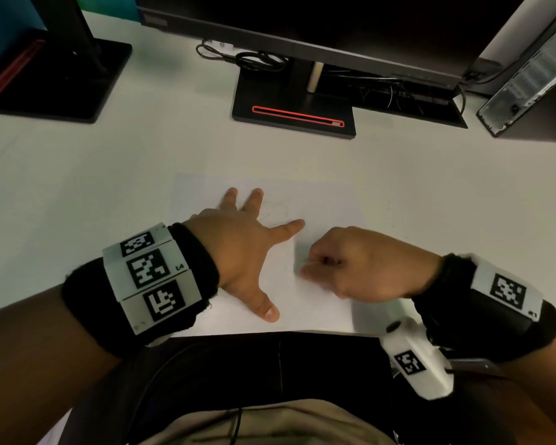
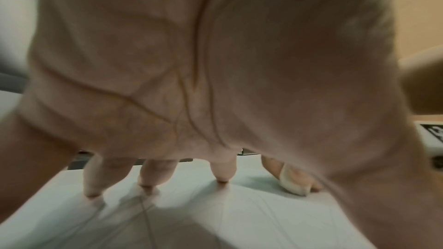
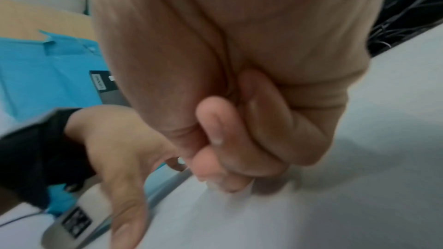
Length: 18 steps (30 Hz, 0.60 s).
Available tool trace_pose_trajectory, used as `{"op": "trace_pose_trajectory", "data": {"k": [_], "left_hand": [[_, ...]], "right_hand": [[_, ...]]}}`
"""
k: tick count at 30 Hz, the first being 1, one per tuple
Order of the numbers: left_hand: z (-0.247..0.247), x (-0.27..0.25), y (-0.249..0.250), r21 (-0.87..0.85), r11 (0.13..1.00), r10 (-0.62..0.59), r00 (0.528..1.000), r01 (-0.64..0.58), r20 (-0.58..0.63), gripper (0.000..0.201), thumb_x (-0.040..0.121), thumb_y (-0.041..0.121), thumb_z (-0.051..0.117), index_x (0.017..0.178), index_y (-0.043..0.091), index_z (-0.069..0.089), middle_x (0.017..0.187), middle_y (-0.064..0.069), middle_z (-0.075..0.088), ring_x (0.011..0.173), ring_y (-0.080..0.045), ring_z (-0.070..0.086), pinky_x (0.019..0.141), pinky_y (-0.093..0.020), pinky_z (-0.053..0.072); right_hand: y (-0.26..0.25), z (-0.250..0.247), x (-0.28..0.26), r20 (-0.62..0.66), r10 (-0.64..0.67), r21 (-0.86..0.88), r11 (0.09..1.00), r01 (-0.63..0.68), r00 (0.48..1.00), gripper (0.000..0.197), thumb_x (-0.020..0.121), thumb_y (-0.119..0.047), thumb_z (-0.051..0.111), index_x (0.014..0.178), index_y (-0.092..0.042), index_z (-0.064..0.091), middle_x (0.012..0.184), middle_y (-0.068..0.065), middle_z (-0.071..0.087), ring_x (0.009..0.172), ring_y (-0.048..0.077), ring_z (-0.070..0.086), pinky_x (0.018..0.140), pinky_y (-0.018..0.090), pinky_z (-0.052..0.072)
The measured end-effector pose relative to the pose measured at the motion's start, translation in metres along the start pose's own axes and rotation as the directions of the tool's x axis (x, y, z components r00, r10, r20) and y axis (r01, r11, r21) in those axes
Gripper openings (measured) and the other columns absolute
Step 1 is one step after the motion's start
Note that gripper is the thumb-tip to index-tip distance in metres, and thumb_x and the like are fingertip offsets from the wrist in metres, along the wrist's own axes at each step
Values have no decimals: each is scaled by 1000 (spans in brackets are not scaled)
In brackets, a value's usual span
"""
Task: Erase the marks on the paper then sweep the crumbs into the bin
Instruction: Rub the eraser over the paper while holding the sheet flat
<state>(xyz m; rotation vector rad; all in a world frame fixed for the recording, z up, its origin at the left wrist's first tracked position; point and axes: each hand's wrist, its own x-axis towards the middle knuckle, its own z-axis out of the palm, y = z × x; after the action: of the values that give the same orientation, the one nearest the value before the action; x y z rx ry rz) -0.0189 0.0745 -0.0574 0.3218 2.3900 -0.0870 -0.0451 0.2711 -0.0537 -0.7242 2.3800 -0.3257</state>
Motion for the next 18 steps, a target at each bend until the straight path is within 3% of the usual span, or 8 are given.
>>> {"op": "trace_pose_trajectory", "data": {"k": [3, 5, 7, 9, 11, 13, 15, 18], "left_hand": [[0, 0, 0, 10, 1000, -3, 1000, 3, -3, 135, 54, 86, 71, 141, 61, -30, 159, -6, -38, 148, -41, -27, 114, -61, 31], [-1, 0, 1, 4, 1000, -8, 1000, 8, 0, 135, 55, 86, 70, 141, 61, -30, 159, -6, -38, 147, -41, -27, 114, -60, 32], [-1, 0, 2, 6, 1000, -8, 1000, 8, 1, 135, 55, 86, 71, 141, 61, -30, 159, -6, -38, 147, -41, -27, 113, -60, 33], [-1, 0, 2, 9, 1000, -7, 1000, 7, 2, 135, 55, 85, 71, 141, 61, -30, 158, -7, -39, 147, -42, -26, 113, -61, 32], [-1, 0, 1, 4, 1000, -7, 1000, 7, 4, 135, 55, 85, 71, 142, 61, -30, 158, -6, -39, 147, -41, -27, 114, -61, 31], [-1, 0, 2, -2, 1000, -7, 1000, 7, 7, 135, 56, 85, 71, 142, 61, -29, 158, -6, -39, 147, -41, -28, 115, -60, 31], [-2, -1, 2, -2, 1000, -8, 1000, 8, 10, 135, 56, 85, 71, 141, 61, -30, 158, -6, -39, 147, -41, -27, 114, -61, 31], [-1, 0, 1, -1, 1000, 0, 1000, 0, 5, 135, 56, 85, 71, 142, 60, -30, 158, -7, -39, 147, -42, -27, 115, -61, 30]], "right_hand": [[10, -10, 6, -36, 43, 38, 998, -42, 998, 45, 101, -41, 54, 71, -9, 66, 57, -2, 65, 48, 5, 51, 60, 28, 45], [9, -13, 8, -64, 47, 31, 998, -45, 997, 44, 101, -40, 53, 73, -8, 67, 60, 1, 67, 49, 6, 52, 60, 30, 47], [0, -4, 6, -14, 0, 9, 1000, 0, 1000, 45, 101, -40, 53, 76, -4, 66, 67, 7, 69, 53, 9, 54, 62, 33, 49], [-2, -2, 5, 34, -14, 4, 1000, 14, 999, 45, 101, -41, 53, 75, -6, 65, 63, 4, 68, 52, 8, 54, 60, 29, 48], [7, -11, 11, -20, 27, 29, 999, -26, 999, 45, 100, -41, 53, 72, -9, 66, 57, -3, 64, 49, 7, 52, 61, 28, 47], [10, -14, 14, -72, 47, 24, 999, -46, 996, 44, 100, -39, 53, 71, -8, 65, 58, -1, 65, 49, 7, 51, 61, 31, 47], [3, -7, 10, -37, 9, 6, 1000, -9, 999, 43, 101, -38, 53, 75, -5, 64, 64, 5, 67, 52, 9, 52, 62, 33, 48], [4, -7, 10, 13, -3, 13, 1000, 2, 1000, 45, 101, -41, 53, 74, -7, 65, 57, -2, 63, 49, 7, 51, 57, 26, 46]]}}
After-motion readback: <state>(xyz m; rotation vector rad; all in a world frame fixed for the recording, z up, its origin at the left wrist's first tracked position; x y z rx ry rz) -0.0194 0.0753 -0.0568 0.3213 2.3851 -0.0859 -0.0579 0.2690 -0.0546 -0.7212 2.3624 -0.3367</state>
